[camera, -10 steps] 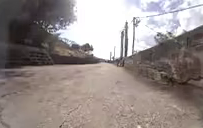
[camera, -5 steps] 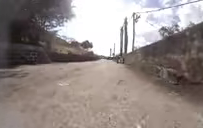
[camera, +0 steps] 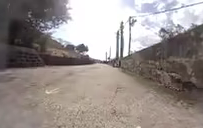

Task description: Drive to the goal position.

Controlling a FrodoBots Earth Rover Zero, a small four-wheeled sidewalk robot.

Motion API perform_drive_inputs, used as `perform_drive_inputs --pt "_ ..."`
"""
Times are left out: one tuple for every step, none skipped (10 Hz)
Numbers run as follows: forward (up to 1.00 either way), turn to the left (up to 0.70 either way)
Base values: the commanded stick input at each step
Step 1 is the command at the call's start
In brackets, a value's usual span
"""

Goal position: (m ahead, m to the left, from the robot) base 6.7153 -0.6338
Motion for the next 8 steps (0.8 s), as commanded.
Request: perform_drive_inputs --pt "0.70 0.00" --pt "0.70 0.00" --pt "0.70 0.00" --pt "0.70 0.00" --pt "0.70 0.00" --pt "0.70 0.00" --pt "0.70 0.00" --pt "0.70 0.00"
